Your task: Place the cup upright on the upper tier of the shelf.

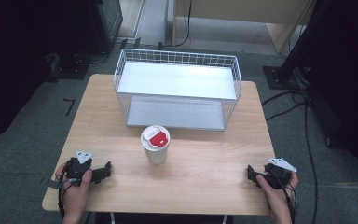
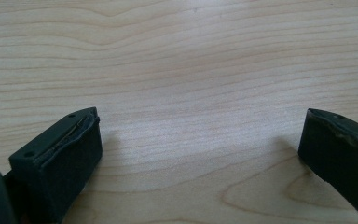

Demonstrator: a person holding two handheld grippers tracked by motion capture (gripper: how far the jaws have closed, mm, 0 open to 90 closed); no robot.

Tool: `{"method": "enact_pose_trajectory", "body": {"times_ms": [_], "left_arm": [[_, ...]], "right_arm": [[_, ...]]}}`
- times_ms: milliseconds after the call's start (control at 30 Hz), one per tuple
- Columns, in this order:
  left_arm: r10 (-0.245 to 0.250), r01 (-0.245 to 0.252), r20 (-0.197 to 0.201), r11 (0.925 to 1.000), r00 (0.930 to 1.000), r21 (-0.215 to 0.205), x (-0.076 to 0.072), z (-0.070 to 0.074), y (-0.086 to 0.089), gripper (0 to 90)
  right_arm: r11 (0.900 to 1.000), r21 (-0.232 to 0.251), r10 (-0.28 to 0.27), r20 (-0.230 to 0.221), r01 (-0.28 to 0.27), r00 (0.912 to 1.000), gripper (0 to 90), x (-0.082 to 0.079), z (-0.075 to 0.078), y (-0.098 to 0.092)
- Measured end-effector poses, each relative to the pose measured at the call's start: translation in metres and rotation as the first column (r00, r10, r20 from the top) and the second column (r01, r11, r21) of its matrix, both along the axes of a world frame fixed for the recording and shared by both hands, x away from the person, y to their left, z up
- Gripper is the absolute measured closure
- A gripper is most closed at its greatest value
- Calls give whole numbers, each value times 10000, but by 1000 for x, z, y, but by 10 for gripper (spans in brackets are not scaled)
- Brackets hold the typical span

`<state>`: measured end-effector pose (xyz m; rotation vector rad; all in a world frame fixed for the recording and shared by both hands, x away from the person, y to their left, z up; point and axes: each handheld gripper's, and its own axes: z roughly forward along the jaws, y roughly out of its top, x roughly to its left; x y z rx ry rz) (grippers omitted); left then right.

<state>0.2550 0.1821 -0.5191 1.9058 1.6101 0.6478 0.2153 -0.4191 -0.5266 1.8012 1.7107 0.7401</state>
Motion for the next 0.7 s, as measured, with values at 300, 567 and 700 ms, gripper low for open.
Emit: {"method": "enact_pose_trajectory", "body": {"times_ms": [300, 567, 700], "left_arm": [[-10, 10, -5, 10000, 10000, 17, 0, 0, 0, 0], [-9, 9, -2, 10000, 10000, 9, 0, 0, 0, 0], [-7, 7, -1, 10000, 10000, 8, 0, 0, 0, 0]], "right_arm": [[9974, -221, 688, 278, -682, 9972, 13, 4, 10, 41], [9902, 38, 1382, 981, -1393, 9855, 14, 12, 24, 78], [9853, 167, 1672, 1152, -1703, 9792, 23, 13, 29, 92]]}}
